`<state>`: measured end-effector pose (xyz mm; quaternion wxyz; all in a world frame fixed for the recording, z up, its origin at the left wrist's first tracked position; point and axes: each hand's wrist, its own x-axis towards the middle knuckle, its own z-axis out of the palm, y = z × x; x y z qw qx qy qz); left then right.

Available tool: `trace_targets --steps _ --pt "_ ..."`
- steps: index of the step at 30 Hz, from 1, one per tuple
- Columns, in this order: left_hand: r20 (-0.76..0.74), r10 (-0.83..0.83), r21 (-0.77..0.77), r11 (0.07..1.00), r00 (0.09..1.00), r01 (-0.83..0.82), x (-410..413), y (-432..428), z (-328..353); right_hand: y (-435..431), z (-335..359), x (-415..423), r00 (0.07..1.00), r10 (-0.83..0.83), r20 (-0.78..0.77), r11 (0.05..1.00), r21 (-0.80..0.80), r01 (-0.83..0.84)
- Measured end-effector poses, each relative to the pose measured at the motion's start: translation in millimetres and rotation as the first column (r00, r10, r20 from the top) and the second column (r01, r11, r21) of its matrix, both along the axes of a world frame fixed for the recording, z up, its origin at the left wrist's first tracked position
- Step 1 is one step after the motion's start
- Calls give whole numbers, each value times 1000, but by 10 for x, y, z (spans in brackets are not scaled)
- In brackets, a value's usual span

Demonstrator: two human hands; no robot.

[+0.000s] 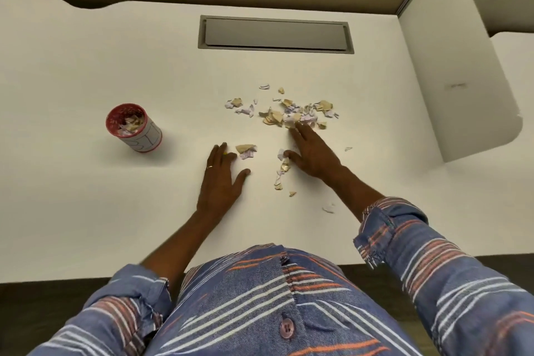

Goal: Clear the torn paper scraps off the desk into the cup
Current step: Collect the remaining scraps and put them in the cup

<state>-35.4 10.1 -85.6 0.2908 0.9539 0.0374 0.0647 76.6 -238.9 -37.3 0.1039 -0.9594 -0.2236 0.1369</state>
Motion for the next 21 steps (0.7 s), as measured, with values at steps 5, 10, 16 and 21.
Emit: trace_targets --steps 5,10,16,21 --pt "31 23 -71 997 999 -20 20 -25 28 1 -42 -396 998 30 51 993 113 -35" --pt "-81 -86 106 990 993 94 319 -158 119 -182 -10 -694 990 57 126 983 164 -78" --pt "-65 -135 37 990 989 138 366 -150 50 -616 20 -340 964 -201 173 964 207 164" --pt "50 -158 -103 981 986 163 115 -3 -6 -706 -74 -12 923 -380 58 919 140 369"
